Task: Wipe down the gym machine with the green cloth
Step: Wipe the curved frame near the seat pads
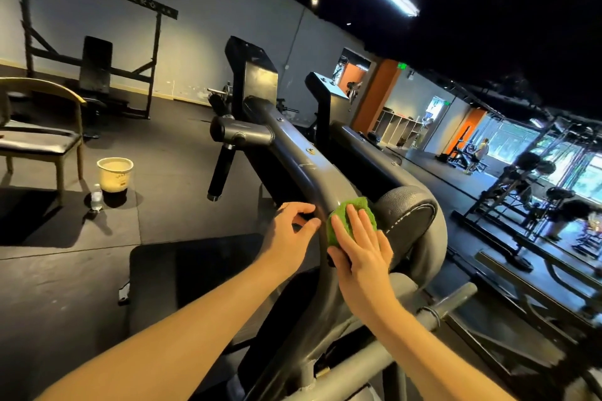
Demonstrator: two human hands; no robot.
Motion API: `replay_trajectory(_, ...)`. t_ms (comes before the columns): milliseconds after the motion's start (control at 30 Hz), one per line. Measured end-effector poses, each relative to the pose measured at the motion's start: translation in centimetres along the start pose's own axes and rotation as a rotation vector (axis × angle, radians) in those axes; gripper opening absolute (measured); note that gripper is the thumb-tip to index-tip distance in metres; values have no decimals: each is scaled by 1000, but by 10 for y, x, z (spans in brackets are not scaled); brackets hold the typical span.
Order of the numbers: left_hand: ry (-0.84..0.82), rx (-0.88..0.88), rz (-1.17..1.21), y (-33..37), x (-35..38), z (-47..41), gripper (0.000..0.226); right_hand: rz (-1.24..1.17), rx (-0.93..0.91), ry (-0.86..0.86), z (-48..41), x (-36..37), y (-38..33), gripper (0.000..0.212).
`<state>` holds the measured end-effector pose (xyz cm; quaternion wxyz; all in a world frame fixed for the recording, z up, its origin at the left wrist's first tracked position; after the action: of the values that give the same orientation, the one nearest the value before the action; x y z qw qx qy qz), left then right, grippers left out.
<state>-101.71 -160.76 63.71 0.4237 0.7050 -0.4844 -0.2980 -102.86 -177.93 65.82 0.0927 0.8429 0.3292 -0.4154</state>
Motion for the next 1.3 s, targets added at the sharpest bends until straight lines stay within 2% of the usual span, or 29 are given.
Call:
replay_trajectory(133, 103, -56, -26, -12, -10, -28, 22, 114, -37, -83, -44, 9, -17, 55)
replay_trajectory(233, 179, -132, -29, -16, -21, -51, 27, 233, -50, -129, -80, 14, -29, 51)
replay_trajectory(333, 241, -116, -107, -7, -41, -77, 28, 288, -41, -169, -115, 18, -36, 50)
replay_trajectory(433, 301, -59, -281, 1, -64, -101, 31, 287, -3, -245, -137, 17, -44, 52)
replay_trajectory(567, 405, -40, -658, 10, -97, -129, 53, 322, -73, -265, -108, 2, -44, 56)
replay_trajectory(667, 394, -53, -755, 9, -115, -144, 55, 310, -138, -246, -71, -14, -23, 61)
replay_trajectory(833, 375, 54, -826, -10, -126, -149, 46, 304, -64, -195, -78, -11, -15, 63)
replay_trajectory(933, 392, 121, -863, -18, -129, -150, 46, 314, -66, -130, -105, -1, -23, 52)
replay_trajectory(1067, 412, 155, -879, -21, -131, -150, 45, 380, -73, -158, -158, 18, -36, 25)
replay_trajectory(1133, 405, 163, -887, -22, -133, -150, 45, 361, -38, -182, -177, 30, -46, 18)
replay_trajectory(1200, 401, 180, -904, -23, -136, -151, 46, 394, -19, -186, -185, 36, -52, 18)
replay_trajectory(1300, 383, 218, -936, -23, -141, -151, 48, 400, -68, -200, -166, 26, -50, 31)
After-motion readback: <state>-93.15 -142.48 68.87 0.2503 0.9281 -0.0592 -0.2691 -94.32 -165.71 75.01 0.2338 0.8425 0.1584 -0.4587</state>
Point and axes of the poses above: each hand's wrist, its own z-axis away from the middle knuckle, its own x-axis out of the palm, y = z × x, the point moved 3 cm from there along -z, towards the middle knuckle, and after that the axes turned 1 degree about -z, right-handed, at the moved point
